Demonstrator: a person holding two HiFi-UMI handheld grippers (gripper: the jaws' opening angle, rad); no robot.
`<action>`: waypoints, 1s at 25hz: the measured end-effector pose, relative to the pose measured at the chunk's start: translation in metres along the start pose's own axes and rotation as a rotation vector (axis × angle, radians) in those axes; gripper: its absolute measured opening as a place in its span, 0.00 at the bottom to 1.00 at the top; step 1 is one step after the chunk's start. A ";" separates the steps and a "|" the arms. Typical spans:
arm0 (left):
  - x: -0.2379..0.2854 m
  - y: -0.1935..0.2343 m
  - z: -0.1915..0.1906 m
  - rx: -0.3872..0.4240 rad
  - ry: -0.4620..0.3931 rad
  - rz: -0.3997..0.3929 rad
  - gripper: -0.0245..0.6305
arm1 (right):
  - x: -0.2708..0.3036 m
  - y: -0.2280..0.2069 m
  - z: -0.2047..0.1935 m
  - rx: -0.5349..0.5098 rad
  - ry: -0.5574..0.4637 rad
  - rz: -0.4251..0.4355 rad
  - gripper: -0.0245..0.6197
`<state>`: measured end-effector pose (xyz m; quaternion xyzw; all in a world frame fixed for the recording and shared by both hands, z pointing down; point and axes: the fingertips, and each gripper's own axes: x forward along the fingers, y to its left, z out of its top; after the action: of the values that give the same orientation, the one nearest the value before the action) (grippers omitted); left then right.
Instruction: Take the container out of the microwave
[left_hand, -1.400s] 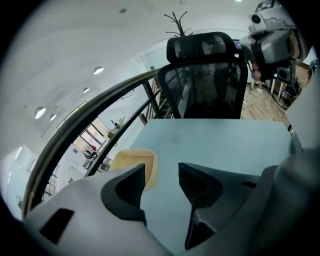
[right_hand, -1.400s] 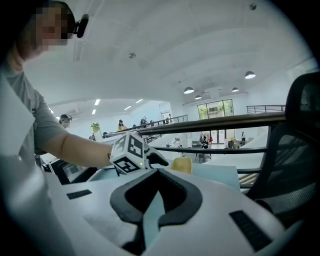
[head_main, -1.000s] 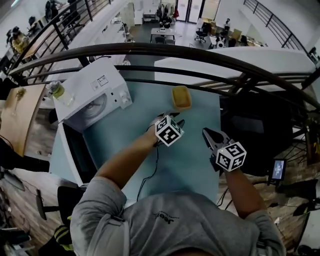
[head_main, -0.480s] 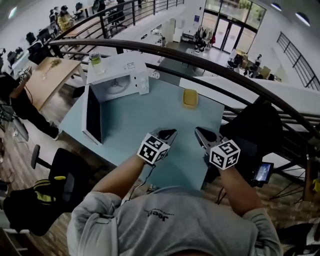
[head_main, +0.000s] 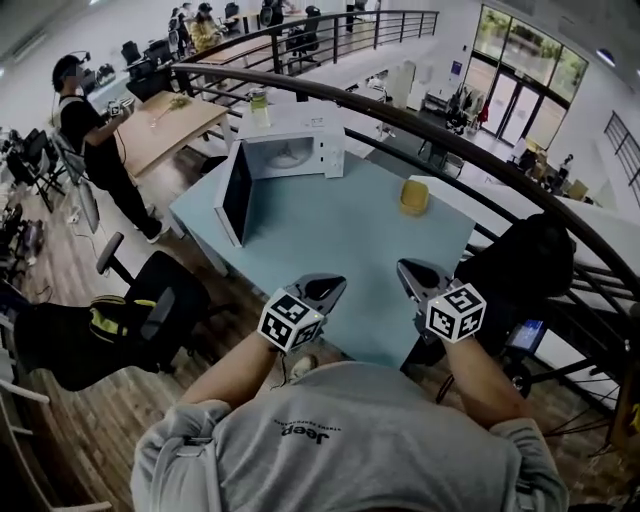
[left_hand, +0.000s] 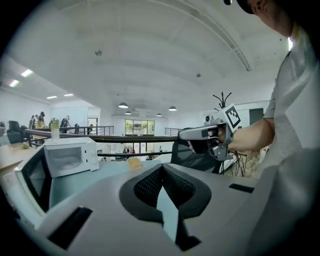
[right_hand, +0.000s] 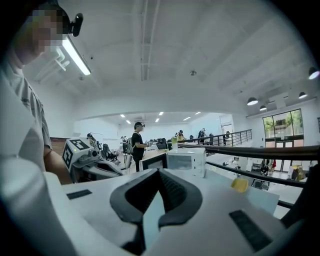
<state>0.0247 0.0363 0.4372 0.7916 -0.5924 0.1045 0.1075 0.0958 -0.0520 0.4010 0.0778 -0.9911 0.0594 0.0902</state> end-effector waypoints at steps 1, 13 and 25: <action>-0.010 -0.001 -0.002 -0.005 -0.002 0.010 0.07 | -0.002 0.006 -0.002 0.008 0.003 0.007 0.06; -0.128 0.045 -0.016 -0.011 -0.079 0.074 0.07 | 0.024 0.084 -0.016 0.072 0.009 0.039 0.06; -0.171 0.083 -0.036 -0.059 -0.080 0.055 0.07 | 0.058 0.121 -0.021 0.107 0.006 0.031 0.06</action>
<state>-0.1042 0.1808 0.4250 0.7751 -0.6205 0.0582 0.1043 0.0233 0.0611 0.4194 0.0670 -0.9873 0.1138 0.0882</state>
